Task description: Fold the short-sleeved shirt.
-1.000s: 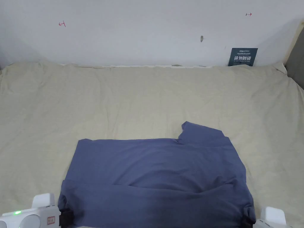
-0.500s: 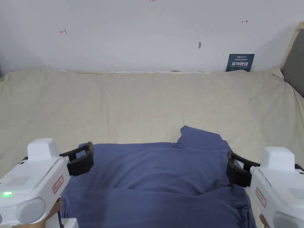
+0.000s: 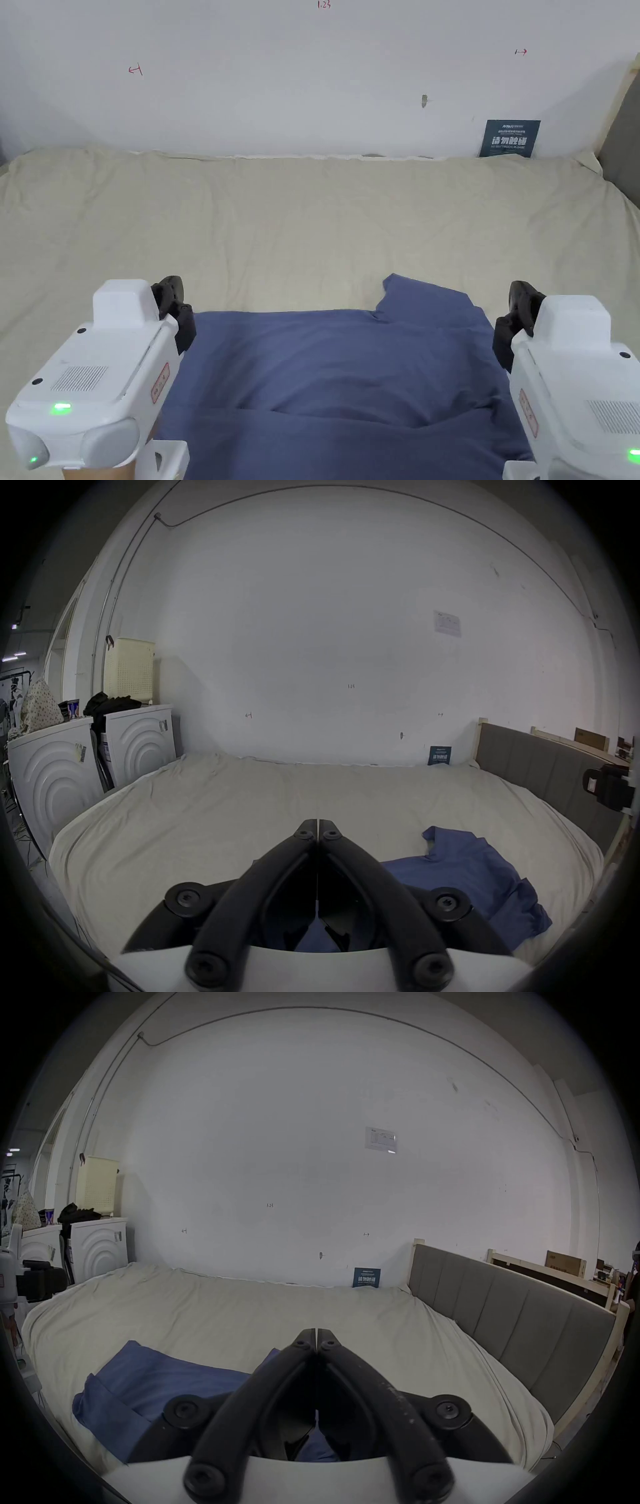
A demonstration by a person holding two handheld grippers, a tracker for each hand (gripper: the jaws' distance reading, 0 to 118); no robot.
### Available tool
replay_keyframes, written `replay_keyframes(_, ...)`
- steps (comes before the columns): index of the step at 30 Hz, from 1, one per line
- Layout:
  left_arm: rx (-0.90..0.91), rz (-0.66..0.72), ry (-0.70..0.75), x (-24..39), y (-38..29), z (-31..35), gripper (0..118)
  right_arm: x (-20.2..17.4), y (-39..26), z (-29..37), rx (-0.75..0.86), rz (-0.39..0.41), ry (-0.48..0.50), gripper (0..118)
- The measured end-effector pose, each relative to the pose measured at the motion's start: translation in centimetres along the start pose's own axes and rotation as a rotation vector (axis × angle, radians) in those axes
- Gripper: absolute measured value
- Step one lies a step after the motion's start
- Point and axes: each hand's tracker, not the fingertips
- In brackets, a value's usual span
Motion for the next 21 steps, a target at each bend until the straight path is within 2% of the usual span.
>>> replay_keyframes(7,-0.144,-0.005,-0.014,-1.1,0.1,-6.7,0,-0.2,0.4,-4.0,-0.026,0.006,0.024,2)
replay_keyframes(15,-0.437,0.027,-0.015,-5.1,-1.4,-20.2,0,-0.9,0.2,-10.0,-0.071,0.027,0.023,2)
replay_keyframes(17,-0.517,0.043,-0.003,-6.4,-2.4,-23.5,3,-1.0,-0.1,-11.5,-0.088,0.033,0.026,2)
replay_keyframes(18,-0.562,0.048,-0.004,-6.8,-3.1,-25.2,13,-1.1,-0.3,-12.3,-0.098,0.039,0.025,2)
replay_keyframes(19,-0.59,0.06,0.005,-7.1,-3.7,-26.5,32,-1.1,-0.5,-13.0,-0.105,0.041,0.026,2)
replay_keyframes(20,-0.642,0.073,-0.003,-7.9,-4.8,-27.9,67,-1.2,-0.8,-13.8,-0.115,0.043,0.028,2)
replay_keyframes(21,-0.694,0.08,-0.002,-8.1,-5.7,-29.2,90,-1.2,-1.1,-14.5,-0.127,0.044,0.027,2)
